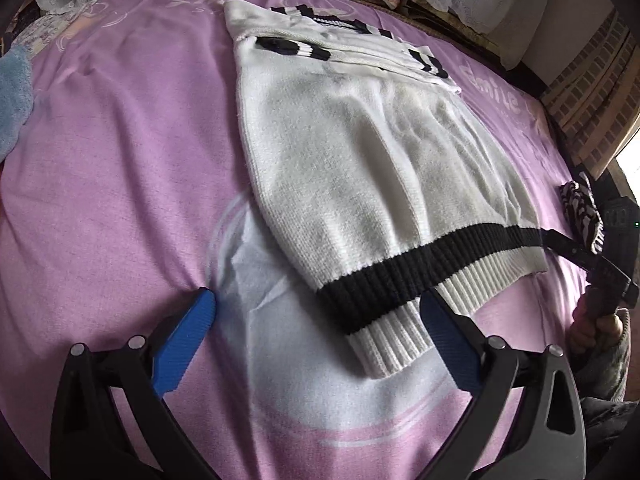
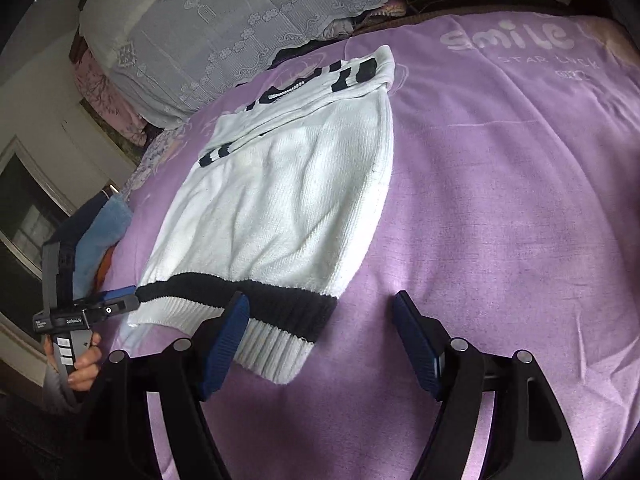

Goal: Fold small clothes
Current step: 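Move both tools to the black-striped hem and close on it, then lift the hem with both tools, fold it onto the collar, open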

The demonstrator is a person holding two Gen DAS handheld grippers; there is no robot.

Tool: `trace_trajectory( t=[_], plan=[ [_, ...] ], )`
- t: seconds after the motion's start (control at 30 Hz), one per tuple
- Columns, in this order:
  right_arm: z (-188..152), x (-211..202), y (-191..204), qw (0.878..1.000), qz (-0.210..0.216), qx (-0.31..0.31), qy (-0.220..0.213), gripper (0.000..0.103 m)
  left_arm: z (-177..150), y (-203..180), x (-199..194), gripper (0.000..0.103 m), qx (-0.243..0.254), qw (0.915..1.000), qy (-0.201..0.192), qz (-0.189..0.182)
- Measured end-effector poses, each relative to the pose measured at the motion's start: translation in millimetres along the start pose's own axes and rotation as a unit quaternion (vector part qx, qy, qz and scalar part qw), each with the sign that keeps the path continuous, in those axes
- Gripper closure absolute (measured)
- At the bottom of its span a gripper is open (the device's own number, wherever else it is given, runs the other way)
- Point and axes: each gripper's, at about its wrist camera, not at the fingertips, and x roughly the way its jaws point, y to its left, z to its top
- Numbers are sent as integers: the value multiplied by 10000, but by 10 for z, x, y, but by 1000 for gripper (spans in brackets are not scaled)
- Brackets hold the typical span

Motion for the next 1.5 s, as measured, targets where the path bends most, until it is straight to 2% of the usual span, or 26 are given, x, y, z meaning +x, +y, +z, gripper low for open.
trace_trajectory(
  t=[0.07,0.17,0.23,0.27,0.4,0.53,0.67,0.7,0.73,0.77,0.8,0.83,0.93,0.97,1.07,1.1,1.13,1.17,1.27,1.5],
  plan=[
    [27,47,-4,9999,138,25,-20,28,49,12,8,4,-43,9993,-20,-381],
    [96,120,-16,9992,382,117,24,28,154,33,101,4,-244,9930,105,-1148],
    [128,146,-31,9986,494,169,53,28,200,4,154,4,-193,9882,156,-1510],
    [133,150,-43,9983,547,205,62,28,204,-5,182,4,-170,9871,172,-1580],
    [73,93,-136,9967,713,360,141,44,108,55,126,5,-298,9797,83,-1981],
    [95,121,-215,9941,890,575,235,48,128,89,146,20,-420,9817,-28,-1858],
    [148,241,-74,9954,846,331,318,47,229,20,211,26,-356,9848,13,-1698],
    [142,246,-40,9959,807,268,315,50,216,12,204,28,-302,9860,10,-1641],
    [131,240,-27,9961,795,231,310,55,200,5,190,34,-267,9867,1,-1603],
    [113,243,-30,9956,836,258,345,67,190,-6,188,45,-241,9861,17,-1641],
    [87,256,-44,9947,893,315,398,74,176,-11,192,50,-229,9850,54,-1712],
    [66,268,-53,9942,926,348,427,75,167,-18,208,53,-214,9842,96,-1755],
    [75,293,-64,9933,989,402,442,76,183,-88,263,52,-3,9862,217,-1642],
    [81,307,-62,9931,997,415,456,77,202,-96,284,45,18,9857,251,-1667],
    [69,294,-46,9936,964,389,432,80,217,-60,284,40,-96,9818,290,-1874],
    [59,278,-64,9936,968,412,414,84,208,-47,268,42,-127,9818,262,-1876],
    [57,271,-79,9933,986,458,402,85,207,-39,253,53,-165,9833,223,-1797],
    [58,258,-99,9928,1018,507,385,87,206,-20,237,70,-186,9844,183,-1740],
    [70,212,-109,9920,1102,551,293,89,225,65,227,79,-386,9812,126,-1887],
    [247,66,-28,9901,1321,468,11,90,400,-51,11,80,-53,9864,-218,-1626]
  ],
)
